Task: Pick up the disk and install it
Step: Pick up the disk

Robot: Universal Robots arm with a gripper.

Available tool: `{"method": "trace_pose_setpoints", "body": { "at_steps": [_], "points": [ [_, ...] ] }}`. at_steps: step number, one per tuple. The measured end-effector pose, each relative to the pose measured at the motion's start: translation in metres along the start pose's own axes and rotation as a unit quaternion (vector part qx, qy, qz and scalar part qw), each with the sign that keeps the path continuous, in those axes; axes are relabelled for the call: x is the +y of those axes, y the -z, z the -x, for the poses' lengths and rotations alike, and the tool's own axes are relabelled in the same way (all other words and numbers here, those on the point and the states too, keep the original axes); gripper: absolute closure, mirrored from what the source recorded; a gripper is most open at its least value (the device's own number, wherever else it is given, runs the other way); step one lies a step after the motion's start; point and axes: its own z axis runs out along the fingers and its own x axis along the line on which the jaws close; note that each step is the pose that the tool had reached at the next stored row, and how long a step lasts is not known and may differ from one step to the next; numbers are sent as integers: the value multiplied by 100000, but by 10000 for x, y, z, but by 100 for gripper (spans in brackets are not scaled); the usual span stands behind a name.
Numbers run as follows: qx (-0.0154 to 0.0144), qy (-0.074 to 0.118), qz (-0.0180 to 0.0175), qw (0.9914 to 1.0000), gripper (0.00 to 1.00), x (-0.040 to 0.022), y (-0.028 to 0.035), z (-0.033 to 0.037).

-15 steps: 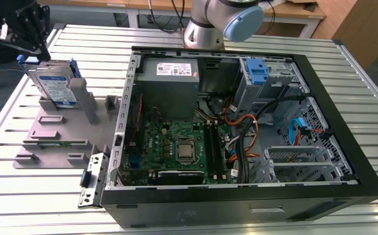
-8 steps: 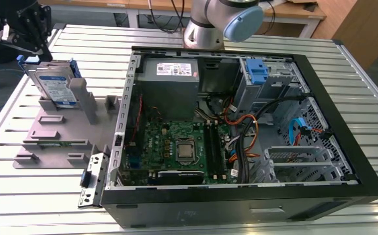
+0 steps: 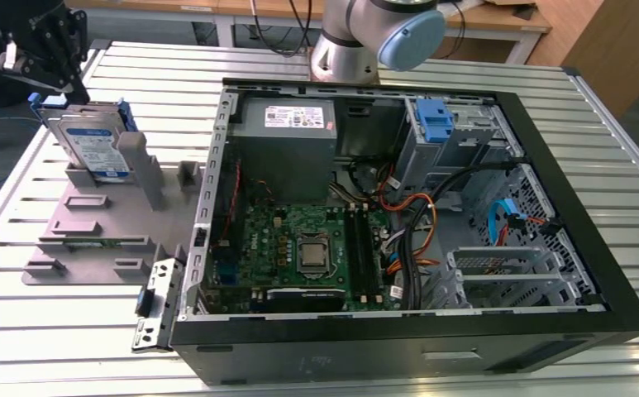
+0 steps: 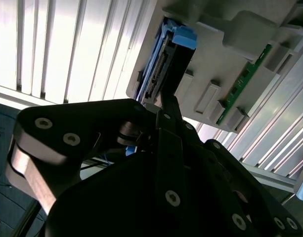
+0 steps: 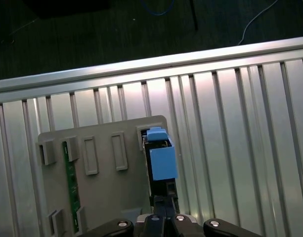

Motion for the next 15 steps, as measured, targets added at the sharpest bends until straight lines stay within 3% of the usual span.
{"method": "trace_pose_setpoints", "body": {
  "at_steps": [15],
  "points": [
    [-3,1,-5,100000,89,3,-26,24]
  ]
}}
